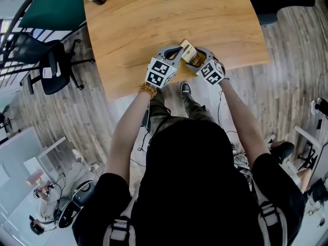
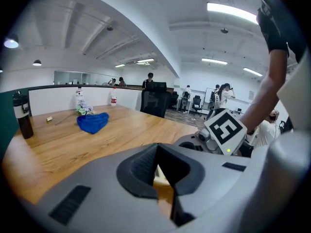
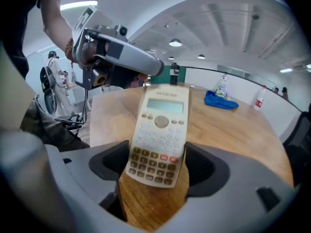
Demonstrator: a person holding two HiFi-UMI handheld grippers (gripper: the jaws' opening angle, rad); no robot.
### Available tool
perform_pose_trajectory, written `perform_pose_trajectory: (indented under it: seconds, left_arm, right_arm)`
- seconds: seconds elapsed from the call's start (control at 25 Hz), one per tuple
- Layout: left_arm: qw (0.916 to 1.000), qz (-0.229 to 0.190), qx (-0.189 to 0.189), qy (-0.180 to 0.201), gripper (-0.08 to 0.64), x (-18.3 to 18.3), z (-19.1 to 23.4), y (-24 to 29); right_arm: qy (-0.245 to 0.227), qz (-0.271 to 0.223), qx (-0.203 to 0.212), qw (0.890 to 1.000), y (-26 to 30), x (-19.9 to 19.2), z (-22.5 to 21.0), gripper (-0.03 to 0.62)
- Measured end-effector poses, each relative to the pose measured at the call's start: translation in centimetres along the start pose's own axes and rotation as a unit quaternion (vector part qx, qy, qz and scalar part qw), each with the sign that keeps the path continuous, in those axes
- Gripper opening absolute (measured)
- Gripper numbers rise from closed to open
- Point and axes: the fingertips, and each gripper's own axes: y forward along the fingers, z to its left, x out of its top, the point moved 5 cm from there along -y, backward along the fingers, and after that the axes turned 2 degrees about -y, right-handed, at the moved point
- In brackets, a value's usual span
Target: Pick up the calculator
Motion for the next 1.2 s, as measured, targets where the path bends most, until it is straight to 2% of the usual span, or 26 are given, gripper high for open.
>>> perform_pose_trajectory:
  seconds: [0.08,0.12,0.24,0.36,0.44,0.48,0.52,0.56,0.68,0.76,0.84,0.88,0.92,1.04,1.12,1.2]
  left_arm:
    - [0.9998,0.002,-0.02,0.001,0.023,0.0,-0.8,0.3]
    - [0.9997,0.003,-0.026,0.0,0.023,0.0,-1.2,0.6]
    - [0.9998,0.004,-0.02,-0.002,0.025,-0.4,-1.7,0.9]
    - [0.9997,0.013,0.006,-0.021,0.026,-1.5,-0.5,0.4]
    - [0.9979,0.023,0.033,-0.052,0.028,-2.5,1.3,0.1]
    - [0.9961,0.029,0.046,-0.07,0.028,-3.0,2.1,0.0]
    - [0.9941,0.034,0.057,-0.086,0.029,-3.5,2.8,-0.1]
    - [0.9922,0.04,0.065,-0.099,0.031,-3.9,3.4,-0.2]
    - [0.9889,0.054,0.075,-0.116,0.048,-4.8,4.4,-0.5]
    - [0.9875,0.062,0.074,-0.125,0.101,-5.4,4.8,-0.4]
    - [0.9851,0.068,0.075,-0.139,0.147,-5.9,5.2,-0.3]
    - [0.983,0.07,0.077,-0.151,0.157,-6.3,5.6,-0.2]
    - [0.9799,0.07,0.08,-0.169,0.167,-6.7,5.9,-0.2]
    - [0.9634,0.066,0.076,-0.249,0.229,-8.2,6.4,-0.3]
    - [0.9517,0.054,0.068,-0.295,0.258,-8.9,6.5,-0.4]
    - [0.9433,0.048,0.065,-0.322,0.265,-9.6,6.4,-0.4]
  right_arm:
    - [-0.018,0.016,0.005,1.0,-0.1,0.2,-0.2,0.326]
    - [-0.027,0.032,0.002,0.999,0.3,0.2,-0.3,0.246]
    - [-0.037,0.056,-0.016,0.998,1.4,0.4,-0.4,0.232]
    - [-0.043,0.057,-0.037,0.997,1.4,0.6,-0.8,0.322]
    - [-0.004,0.06,-0.023,0.998,1.9,0.4,-1.3,0.371]
    - [0.024,0.06,-0.008,0.998,2.3,0.4,-1.4,0.415]
    - [0.049,0.058,0.008,0.997,2.6,0.5,-1.4,0.508]
    - [0.069,0.056,0.019,0.996,2.9,0.8,-1.2,0.528]
    - [0.098,0.071,0.024,0.992,3.8,0.9,-0.3,0.528]
    - [0.096,0.103,0.013,0.99,4.6,0.2,0.2,0.508]
    - [0.089,0.11,0.006,0.99,4.7,0.1,0.2,0.494]
    - [0.089,0.105,0.006,0.99,4.7,0.2,0.2,0.466]
    - [0.092,0.095,0.006,0.991,4.6,0.2,0.2,0.396]
    - [0.081,0.058,-0.026,0.995,3.9,0.1,0.4,0.391]
    - [0.047,0.025,-0.075,0.996,3.3,0.3,0.5,0.388]
    - [0.021,-0.001,-0.117,0.993,2.7,0.3,0.7,0.385]
